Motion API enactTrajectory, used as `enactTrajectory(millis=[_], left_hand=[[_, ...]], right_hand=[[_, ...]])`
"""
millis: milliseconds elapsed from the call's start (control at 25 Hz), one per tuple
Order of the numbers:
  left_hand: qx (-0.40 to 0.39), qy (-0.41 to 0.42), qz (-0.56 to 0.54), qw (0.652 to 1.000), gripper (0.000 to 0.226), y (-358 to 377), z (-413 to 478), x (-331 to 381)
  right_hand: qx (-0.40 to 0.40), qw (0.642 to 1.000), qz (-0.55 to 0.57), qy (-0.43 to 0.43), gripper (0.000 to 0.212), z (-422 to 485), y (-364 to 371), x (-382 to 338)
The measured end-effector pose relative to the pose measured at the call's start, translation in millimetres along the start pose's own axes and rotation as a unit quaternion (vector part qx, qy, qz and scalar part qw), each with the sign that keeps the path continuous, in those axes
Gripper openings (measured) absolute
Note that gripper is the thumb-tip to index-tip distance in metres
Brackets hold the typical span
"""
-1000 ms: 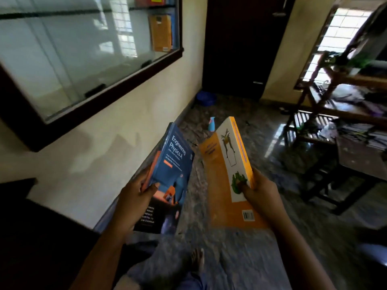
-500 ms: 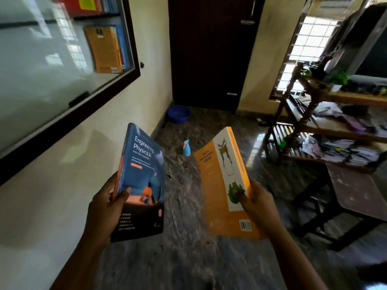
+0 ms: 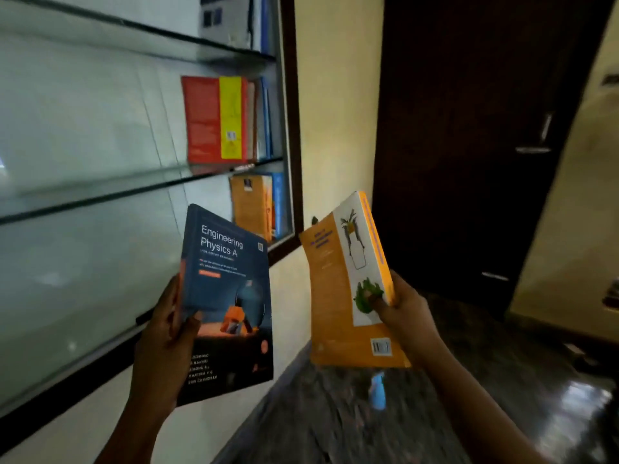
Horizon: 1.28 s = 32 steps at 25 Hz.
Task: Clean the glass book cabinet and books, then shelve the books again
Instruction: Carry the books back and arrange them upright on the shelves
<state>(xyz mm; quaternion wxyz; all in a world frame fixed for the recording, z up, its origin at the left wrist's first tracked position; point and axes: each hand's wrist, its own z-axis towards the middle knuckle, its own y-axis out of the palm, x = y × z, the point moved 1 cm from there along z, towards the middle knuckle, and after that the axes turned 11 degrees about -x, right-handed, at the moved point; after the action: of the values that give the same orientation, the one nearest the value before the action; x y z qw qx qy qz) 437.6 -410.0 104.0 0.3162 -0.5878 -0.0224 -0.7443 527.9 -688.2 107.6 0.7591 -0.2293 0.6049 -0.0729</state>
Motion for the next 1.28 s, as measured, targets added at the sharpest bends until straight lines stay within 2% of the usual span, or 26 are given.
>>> enactTrajectory(millis=[80,240,520,680,880,1080,1280], left_hand=[[0.047,0.006,-0.001,0.999,0.064,11,47,18],[0.096,0.078,0.000,0.992,0.061,19,141,56],[0.175,0.176,0.076,0.966,0.060,50,270,121],[0.232,0.198,0.123,0.945,0.062,73,312,148],[0.336,0.162,0.153,0.915,0.063,107,337,170],[0.392,0.139,0.181,0.891,0.063,118,348,198],[0.428,0.163,0.183,0.870,0.061,100,371,245]], right_hand=[[-0.004,0.998,0.039,-0.053,0.024,70,-4,-12],[-0.002,0.983,0.086,-0.160,0.027,203,-12,-48],[-0.007,0.942,0.226,-0.247,0.026,365,-42,-95],[-0.022,0.919,0.262,-0.294,0.027,431,-63,-115],[-0.067,0.887,0.306,-0.340,0.034,509,-99,-152],[-0.082,0.835,0.378,-0.392,0.038,554,-113,-211],[-0.031,0.811,0.379,-0.445,0.042,581,-98,-293]])
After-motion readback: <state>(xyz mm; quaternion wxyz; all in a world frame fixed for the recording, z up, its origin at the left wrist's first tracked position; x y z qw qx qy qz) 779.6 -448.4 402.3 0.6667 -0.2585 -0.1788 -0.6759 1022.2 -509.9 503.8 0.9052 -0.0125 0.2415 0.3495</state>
